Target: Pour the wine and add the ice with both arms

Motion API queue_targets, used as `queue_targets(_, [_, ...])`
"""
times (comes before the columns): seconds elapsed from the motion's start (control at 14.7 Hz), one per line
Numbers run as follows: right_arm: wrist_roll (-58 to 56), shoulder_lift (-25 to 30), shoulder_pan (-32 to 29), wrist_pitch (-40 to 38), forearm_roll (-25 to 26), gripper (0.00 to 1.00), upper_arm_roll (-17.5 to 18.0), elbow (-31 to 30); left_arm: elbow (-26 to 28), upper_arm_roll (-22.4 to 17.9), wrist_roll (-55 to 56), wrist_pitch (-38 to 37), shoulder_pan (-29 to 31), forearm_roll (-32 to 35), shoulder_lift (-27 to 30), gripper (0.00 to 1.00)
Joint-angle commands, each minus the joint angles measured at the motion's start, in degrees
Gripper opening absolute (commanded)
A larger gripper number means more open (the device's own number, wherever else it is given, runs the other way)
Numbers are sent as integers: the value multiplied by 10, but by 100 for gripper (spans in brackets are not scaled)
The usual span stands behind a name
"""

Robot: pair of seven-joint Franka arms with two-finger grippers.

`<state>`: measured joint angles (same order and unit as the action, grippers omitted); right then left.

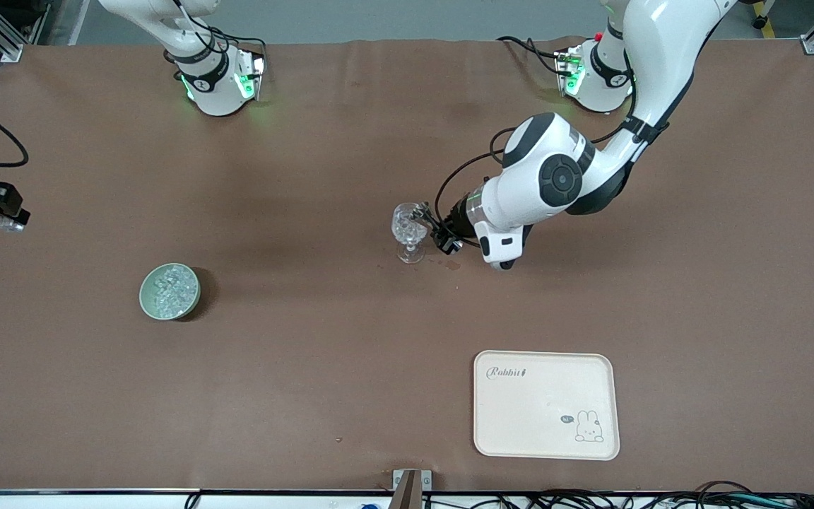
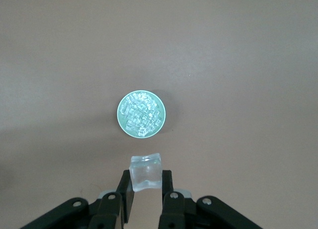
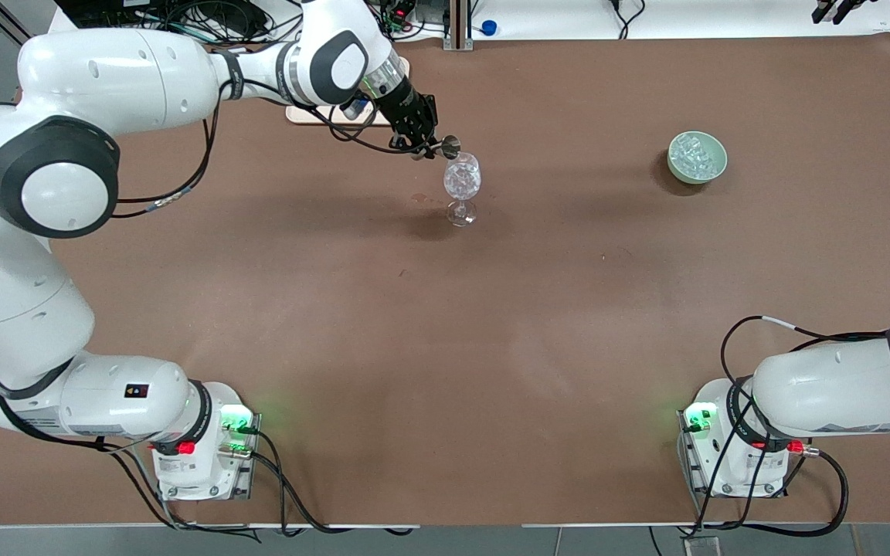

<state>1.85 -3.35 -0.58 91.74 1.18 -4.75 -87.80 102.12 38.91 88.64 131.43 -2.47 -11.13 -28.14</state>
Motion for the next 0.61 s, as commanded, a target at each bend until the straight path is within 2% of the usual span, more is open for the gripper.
queue_targets(0.0, [5, 19, -7, 6, -7, 1, 7, -19, -8, 6, 23, -2, 1, 36, 0, 1])
queue_targets(0.55, [5, 19, -7, 6, -7, 1, 7, -19, -10, 27, 94, -2, 1, 115, -3, 1])
